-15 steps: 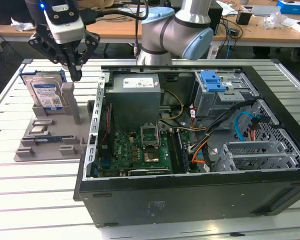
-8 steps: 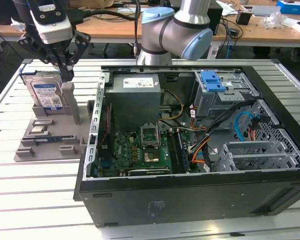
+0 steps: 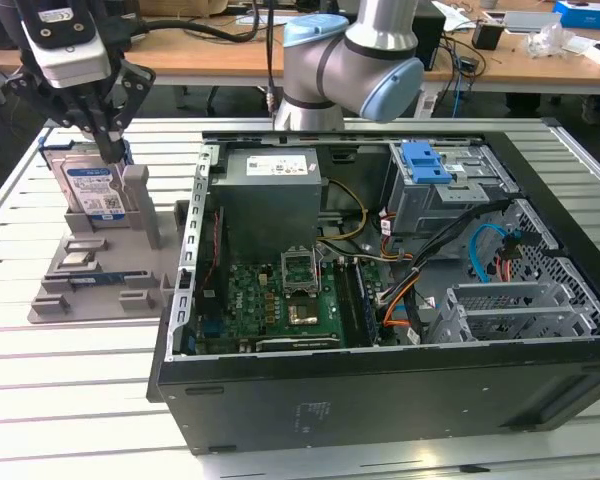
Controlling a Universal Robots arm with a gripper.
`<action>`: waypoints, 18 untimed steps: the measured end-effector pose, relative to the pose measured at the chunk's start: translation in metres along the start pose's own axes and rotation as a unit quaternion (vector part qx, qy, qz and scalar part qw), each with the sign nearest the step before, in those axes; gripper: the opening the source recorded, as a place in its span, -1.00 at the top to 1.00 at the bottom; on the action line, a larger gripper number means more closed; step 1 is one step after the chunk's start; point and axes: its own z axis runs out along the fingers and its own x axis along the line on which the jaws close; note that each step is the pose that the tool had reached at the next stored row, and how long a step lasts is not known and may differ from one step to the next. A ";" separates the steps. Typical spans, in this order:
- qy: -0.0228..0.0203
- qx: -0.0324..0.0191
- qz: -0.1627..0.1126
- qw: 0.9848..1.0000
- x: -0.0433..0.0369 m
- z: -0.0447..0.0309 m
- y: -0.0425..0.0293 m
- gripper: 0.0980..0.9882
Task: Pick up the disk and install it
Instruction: 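Reach for the disk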
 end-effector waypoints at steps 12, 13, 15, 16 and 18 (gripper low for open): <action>0.000 0.000 0.000 1.000 0.0364 -0.0007 -0.0027 0.98; 0.000 0.000 0.000 1.000 0.0393 -0.0007 -0.0029 0.98; 0.000 0.000 0.000 1.000 0.0445 -0.0008 -0.0033 0.98; 0.000 0.000 0.000 1.000 0.0465 -0.0009 -0.0035 0.98; 0.000 0.000 0.000 1.000 0.0527 -0.0010 -0.0040 0.98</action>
